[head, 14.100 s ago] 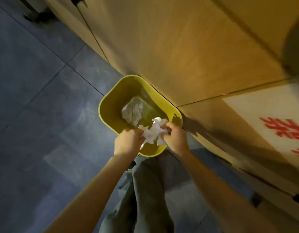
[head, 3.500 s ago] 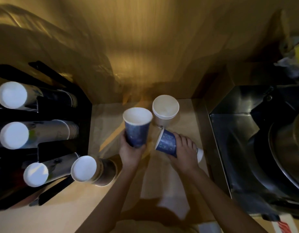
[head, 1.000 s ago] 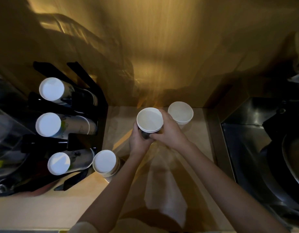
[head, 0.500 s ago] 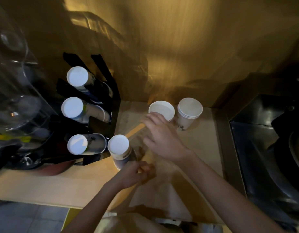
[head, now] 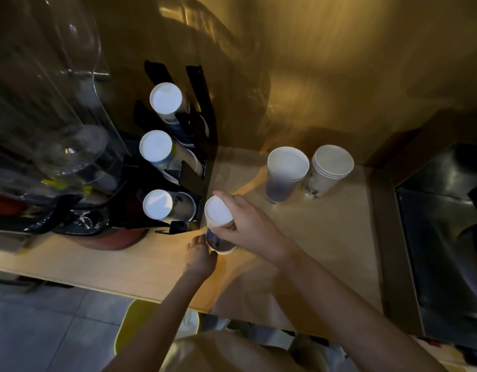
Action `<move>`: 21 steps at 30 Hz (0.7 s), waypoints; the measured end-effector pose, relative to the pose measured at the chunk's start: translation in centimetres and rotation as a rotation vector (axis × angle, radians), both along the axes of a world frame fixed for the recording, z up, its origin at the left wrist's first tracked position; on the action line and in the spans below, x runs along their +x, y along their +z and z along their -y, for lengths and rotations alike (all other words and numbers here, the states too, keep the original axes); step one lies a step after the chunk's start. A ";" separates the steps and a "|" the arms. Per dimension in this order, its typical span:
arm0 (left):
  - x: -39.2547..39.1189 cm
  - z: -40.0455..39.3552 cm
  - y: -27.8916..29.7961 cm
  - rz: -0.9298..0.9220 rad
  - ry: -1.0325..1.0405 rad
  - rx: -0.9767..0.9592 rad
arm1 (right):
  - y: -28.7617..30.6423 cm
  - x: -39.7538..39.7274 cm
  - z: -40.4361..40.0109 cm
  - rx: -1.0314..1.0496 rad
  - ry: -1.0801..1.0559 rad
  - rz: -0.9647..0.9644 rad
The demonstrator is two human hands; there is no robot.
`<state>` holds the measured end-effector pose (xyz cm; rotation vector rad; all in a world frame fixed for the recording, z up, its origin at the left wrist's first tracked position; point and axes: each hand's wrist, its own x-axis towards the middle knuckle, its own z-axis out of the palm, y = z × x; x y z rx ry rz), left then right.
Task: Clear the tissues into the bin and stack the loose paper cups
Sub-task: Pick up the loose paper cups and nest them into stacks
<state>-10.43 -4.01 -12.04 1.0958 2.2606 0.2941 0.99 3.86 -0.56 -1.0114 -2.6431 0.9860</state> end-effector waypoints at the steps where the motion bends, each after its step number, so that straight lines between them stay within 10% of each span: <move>1: 0.1 0.0 -0.1 -0.007 -0.004 -0.004 | 0.1 0.2 0.1 -0.020 -0.005 -0.012; 13: 1.3 -1.8 7.4 0.906 0.455 0.542 | 6.1 5.5 -3.2 -0.140 -0.424 -0.475; 21: 1.0 -3.2 11.7 1.465 0.226 0.484 | 6.5 9.1 -3.2 -0.623 -0.756 -0.818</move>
